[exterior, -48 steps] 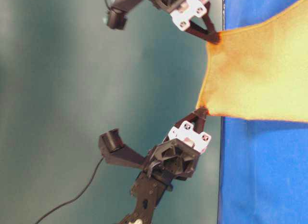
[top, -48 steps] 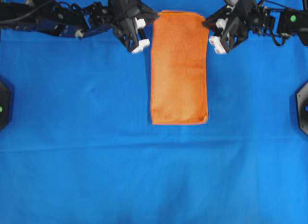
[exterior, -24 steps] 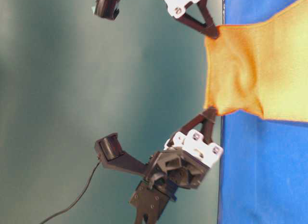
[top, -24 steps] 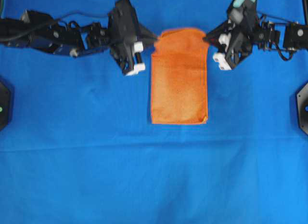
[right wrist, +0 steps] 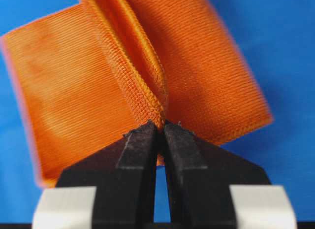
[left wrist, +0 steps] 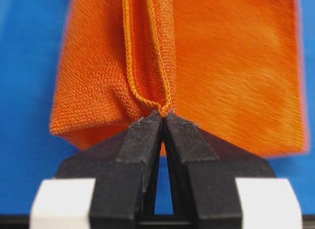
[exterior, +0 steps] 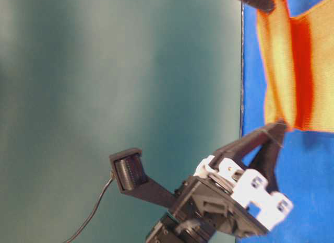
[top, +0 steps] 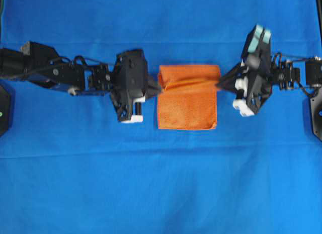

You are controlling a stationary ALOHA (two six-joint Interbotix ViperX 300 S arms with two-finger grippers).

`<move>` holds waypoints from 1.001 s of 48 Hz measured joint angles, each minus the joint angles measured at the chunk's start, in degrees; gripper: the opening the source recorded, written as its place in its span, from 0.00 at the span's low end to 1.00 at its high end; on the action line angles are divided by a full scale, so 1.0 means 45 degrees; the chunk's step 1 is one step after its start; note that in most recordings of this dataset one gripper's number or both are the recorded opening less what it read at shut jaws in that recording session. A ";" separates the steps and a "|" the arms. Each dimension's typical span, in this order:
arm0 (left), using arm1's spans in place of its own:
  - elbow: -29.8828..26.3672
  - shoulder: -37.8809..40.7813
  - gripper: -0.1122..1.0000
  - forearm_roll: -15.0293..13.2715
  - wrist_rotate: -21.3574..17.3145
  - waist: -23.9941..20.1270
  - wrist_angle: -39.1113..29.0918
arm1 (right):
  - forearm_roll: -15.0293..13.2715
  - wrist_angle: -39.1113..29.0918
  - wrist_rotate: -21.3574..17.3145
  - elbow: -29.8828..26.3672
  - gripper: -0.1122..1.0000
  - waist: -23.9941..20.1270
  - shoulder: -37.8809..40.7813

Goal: Fold the orange towel.

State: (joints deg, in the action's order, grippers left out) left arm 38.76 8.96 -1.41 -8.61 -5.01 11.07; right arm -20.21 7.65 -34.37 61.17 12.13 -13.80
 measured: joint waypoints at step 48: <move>-0.0020 0.0781 0.63 0.0000 0.0078 0.1172 -0.0195 | 0.0723 0.0762 0.0000 -0.0039 0.66 -0.1738 0.1582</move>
State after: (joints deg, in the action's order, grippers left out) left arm 38.67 12.48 -1.41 -8.26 0.26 10.20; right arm -16.96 11.07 -34.37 61.00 4.31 -6.68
